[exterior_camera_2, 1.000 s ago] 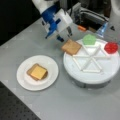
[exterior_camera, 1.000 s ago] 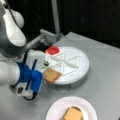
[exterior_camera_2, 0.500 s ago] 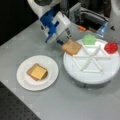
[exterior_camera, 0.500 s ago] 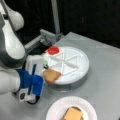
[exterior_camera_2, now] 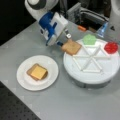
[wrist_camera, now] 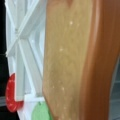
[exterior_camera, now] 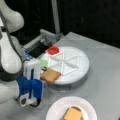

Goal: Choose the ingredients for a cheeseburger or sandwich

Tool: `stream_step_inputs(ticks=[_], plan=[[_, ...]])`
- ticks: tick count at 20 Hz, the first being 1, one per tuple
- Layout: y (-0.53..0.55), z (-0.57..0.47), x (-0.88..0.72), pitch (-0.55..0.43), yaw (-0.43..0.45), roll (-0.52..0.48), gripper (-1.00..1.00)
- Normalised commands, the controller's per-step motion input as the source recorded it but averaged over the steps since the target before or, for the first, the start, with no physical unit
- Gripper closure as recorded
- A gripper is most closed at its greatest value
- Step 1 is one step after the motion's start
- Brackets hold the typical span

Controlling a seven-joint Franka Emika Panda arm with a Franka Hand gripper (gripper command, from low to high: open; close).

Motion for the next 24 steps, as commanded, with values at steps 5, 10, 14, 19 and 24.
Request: stream_step_inputs(ticks=[5, 10, 14, 19, 24], plan=[[-0.27, -0.12, 0.21, -0.082, 0.107, 0.441, -1.00], [-0.21, -0.06, 0.21, -0.089, 0.107, 0.326, -1.00], [-0.15, -0.04, 0.23, -0.069, 0.090, 0.317, -1.00], [-0.10, -0.05, 0.24, -0.045, 0.049, 0.289, -1.00], [-0.07, -0.04, 0.21, -0.023, 0.029, 0.252, -1.00]])
